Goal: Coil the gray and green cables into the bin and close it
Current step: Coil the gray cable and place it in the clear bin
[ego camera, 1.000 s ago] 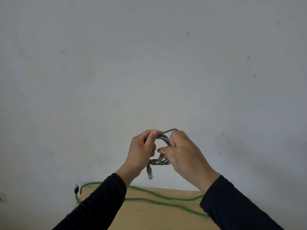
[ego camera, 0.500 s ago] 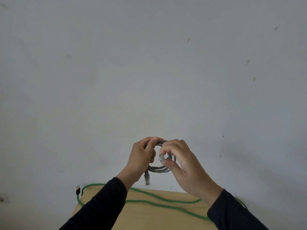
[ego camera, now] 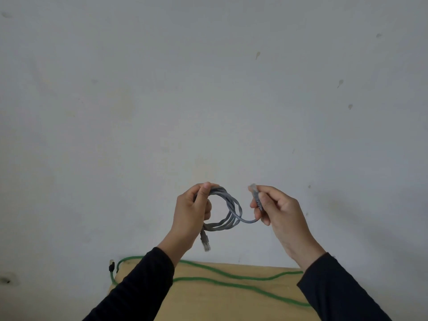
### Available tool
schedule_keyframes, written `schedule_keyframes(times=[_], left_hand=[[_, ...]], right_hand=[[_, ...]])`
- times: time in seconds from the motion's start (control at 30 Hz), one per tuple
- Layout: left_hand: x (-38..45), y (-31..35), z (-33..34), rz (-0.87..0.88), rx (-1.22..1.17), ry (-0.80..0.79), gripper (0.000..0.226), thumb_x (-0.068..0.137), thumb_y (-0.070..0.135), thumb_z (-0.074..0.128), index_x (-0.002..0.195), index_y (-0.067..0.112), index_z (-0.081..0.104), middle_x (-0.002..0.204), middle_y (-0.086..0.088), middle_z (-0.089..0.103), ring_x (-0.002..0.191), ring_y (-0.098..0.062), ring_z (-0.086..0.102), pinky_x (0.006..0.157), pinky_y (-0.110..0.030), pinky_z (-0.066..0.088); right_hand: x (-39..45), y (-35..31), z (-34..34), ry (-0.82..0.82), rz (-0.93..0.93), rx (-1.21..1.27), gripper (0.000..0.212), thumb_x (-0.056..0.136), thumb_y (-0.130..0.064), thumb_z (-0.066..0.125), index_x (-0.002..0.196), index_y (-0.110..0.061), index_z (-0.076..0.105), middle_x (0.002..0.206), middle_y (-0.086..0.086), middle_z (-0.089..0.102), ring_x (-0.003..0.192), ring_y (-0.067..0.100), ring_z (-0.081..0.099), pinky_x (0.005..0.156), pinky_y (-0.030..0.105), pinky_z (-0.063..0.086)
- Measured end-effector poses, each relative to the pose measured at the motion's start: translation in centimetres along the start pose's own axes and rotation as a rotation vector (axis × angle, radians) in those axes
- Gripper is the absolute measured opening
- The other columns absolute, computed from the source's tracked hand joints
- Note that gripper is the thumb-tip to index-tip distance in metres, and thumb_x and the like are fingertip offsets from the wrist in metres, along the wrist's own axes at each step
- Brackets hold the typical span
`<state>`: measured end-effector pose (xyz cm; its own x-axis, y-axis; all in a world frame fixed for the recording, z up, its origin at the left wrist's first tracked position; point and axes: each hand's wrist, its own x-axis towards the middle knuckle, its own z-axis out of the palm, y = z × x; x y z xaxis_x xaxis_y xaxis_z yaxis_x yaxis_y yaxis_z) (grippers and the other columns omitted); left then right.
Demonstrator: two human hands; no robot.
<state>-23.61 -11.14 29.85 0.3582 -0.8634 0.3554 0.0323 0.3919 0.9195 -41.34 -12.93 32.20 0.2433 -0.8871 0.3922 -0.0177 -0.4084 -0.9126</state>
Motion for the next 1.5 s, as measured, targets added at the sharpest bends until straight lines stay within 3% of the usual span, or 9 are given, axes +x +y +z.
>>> schedule_keyframes(times=[0.17, 0.33, 0.6, 0.93, 1.07, 1.13, 1.2, 1.33, 1.5], left_hand=[[-0.6, -0.1, 0.6, 0.009, 0.010, -0.024, 0.031, 0.097, 0.027, 0.045, 0.085, 0.014, 0.071, 0.044, 0.011, 0.033, 0.044, -0.009, 0.027, 0.042, -0.018, 0.028], [-0.9, -0.7, 0.8, -0.030, 0.023, 0.051, 0.032, 0.097, 0.028, 0.044, 0.084, 0.016, 0.071, 0.042, 0.011, 0.033, 0.042, -0.008, 0.028, 0.041, -0.018, 0.028], [-0.8, -1.0, 1.3, -0.066, -0.029, 0.148, 0.035, 0.097, 0.032, 0.043, 0.084, 0.016, 0.072, 0.045, 0.011, 0.029, 0.044, -0.010, 0.026, 0.042, -0.018, 0.027], [-1.0, -0.2, 2.0, -0.091, -0.192, 0.097, 0.038, 0.098, 0.030, 0.042, 0.082, 0.014, 0.071, 0.049, 0.011, 0.023, 0.046, -0.010, 0.020, 0.042, -0.020, 0.017], [-1.0, -0.1, 1.9, -0.081, -0.230, 0.098, 0.037, 0.098, 0.030, 0.041, 0.083, 0.013, 0.070, 0.048, 0.012, 0.023, 0.045, -0.009, 0.020, 0.041, -0.019, 0.018], [-0.8, 0.0, 1.7, -0.070, -0.226, 0.083, 0.037, 0.098, 0.029, 0.041, 0.083, 0.013, 0.070, 0.047, 0.013, 0.024, 0.044, -0.008, 0.021, 0.040, -0.018, 0.019], [-0.7, 0.1, 1.6, -0.065, -0.232, 0.074, 0.036, 0.098, 0.028, 0.041, 0.084, 0.012, 0.070, 0.047, 0.013, 0.024, 0.044, -0.008, 0.022, 0.039, -0.017, 0.021], [-0.6, 0.1, 1.6, -0.057, -0.241, 0.076, 0.036, 0.099, 0.027, 0.040, 0.084, 0.011, 0.069, 0.047, 0.014, 0.024, 0.043, -0.007, 0.022, 0.038, -0.016, 0.022], [-0.7, -0.2, 1.5, -0.066, -0.231, 0.091, 0.035, 0.098, 0.028, 0.041, 0.084, 0.012, 0.069, 0.046, 0.014, 0.024, 0.043, -0.007, 0.022, 0.039, -0.017, 0.021]], right_hand=[[0.4, -0.1, 0.5, -0.057, -0.079, -0.305, 0.033, 0.093, -0.011, 0.049, 0.089, -0.039, 0.067, 0.059, -0.014, 0.061, 0.050, 0.004, 0.048, 0.056, 0.011, 0.040], [-0.1, 0.3, 1.2, -0.015, -0.206, -0.443, 0.021, 0.090, -0.006, 0.055, 0.098, -0.017, 0.071, 0.072, -0.016, 0.062, 0.061, -0.003, 0.055, 0.060, 0.007, 0.040], [-0.1, 1.0, 1.9, 0.035, -0.273, -0.570, 0.011, 0.089, -0.011, 0.057, 0.085, -0.012, 0.068, 0.070, -0.005, 0.060, 0.062, 0.002, 0.052, 0.058, 0.007, 0.036], [0.1, 1.5, 2.6, 0.231, -0.306, -0.639, 0.013, 0.087, -0.002, 0.054, 0.079, -0.008, 0.062, 0.072, 0.001, 0.062, 0.064, 0.011, 0.051, 0.060, 0.006, 0.035], [0.0, 0.6, 2.9, 0.089, -0.145, -0.545, 0.017, 0.092, -0.011, 0.050, 0.096, -0.013, 0.066, 0.076, 0.000, 0.061, 0.067, 0.014, 0.054, 0.063, 0.008, 0.037], [0.3, 0.0, 2.5, -0.039, -0.003, -0.459, 0.020, 0.093, -0.015, 0.048, 0.100, -0.019, 0.066, 0.072, 0.000, 0.062, 0.057, 0.007, 0.054, 0.061, 0.022, 0.043], [0.5, -0.2, 2.2, -0.105, 0.075, -0.419, 0.021, 0.094, -0.016, 0.047, 0.102, -0.020, 0.065, 0.069, -0.004, 0.059, 0.047, 0.000, 0.052, 0.058, 0.022, 0.041], [0.8, -0.6, 1.9, -0.114, 0.136, -0.411, 0.018, 0.093, -0.018, 0.047, 0.101, -0.018, 0.063, 0.074, -0.004, 0.060, 0.057, 0.006, 0.057, 0.058, 0.025, 0.042], [0.6, -1.1, 1.8, -0.121, 0.168, -0.467, 0.011, 0.092, -0.020, 0.051, 0.093, -0.015, 0.060, 0.068, -0.003, 0.060, 0.044, 0.000, 0.050, 0.054, 0.021, 0.040]])
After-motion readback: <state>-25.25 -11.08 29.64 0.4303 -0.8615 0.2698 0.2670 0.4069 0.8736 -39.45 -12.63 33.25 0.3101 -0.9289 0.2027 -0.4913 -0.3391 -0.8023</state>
